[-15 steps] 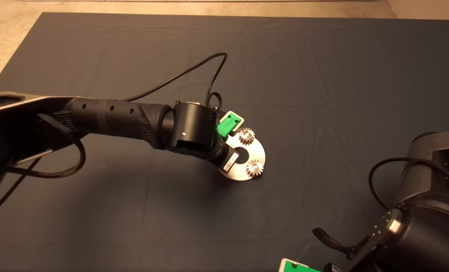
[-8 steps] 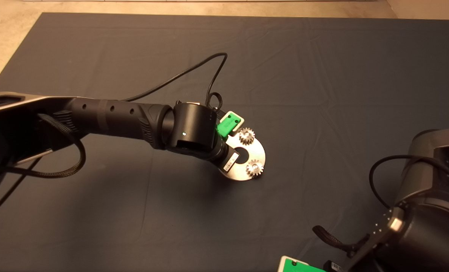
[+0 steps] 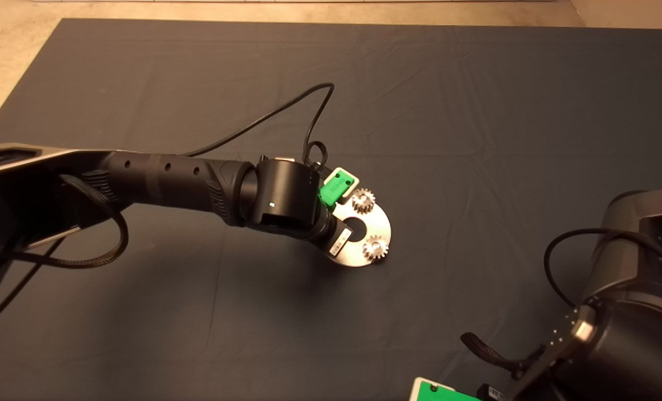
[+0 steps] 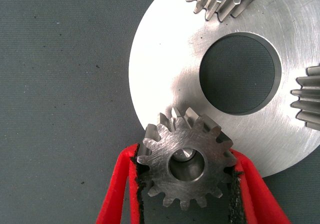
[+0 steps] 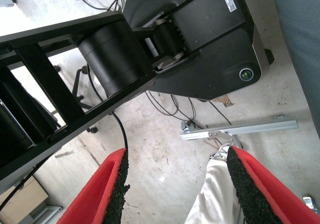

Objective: Install three planetary gears onto the carrier pins

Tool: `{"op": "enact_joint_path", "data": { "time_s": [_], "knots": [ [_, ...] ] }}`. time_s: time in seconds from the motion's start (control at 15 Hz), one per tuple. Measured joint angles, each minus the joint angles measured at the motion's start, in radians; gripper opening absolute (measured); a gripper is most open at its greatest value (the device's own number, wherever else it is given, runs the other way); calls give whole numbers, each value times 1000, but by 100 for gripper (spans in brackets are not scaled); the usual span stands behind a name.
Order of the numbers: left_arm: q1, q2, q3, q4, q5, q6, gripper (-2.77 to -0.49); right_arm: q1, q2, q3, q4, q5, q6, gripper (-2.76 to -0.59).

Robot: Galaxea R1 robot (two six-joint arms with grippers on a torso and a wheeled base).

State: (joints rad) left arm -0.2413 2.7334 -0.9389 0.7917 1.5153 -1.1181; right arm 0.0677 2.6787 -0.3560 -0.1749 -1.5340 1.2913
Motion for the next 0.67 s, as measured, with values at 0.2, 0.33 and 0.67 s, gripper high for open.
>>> {"op": "enact_joint_path", "data": {
  "time_s": [0.2, 0.33, 0.67],
  "knots": [
    [0, -3, 0, 0, -2, -2, -243, 2, 0, 0, 0, 0, 0, -191],
    [0, -3, 0, -1, -1, -2, -235, 3, 0, 0, 0, 0, 0, -191],
    [0, -8, 0, -2, 3, -4, -213, 2, 0, 0, 0, 0, 0, -191]
  ]
}}
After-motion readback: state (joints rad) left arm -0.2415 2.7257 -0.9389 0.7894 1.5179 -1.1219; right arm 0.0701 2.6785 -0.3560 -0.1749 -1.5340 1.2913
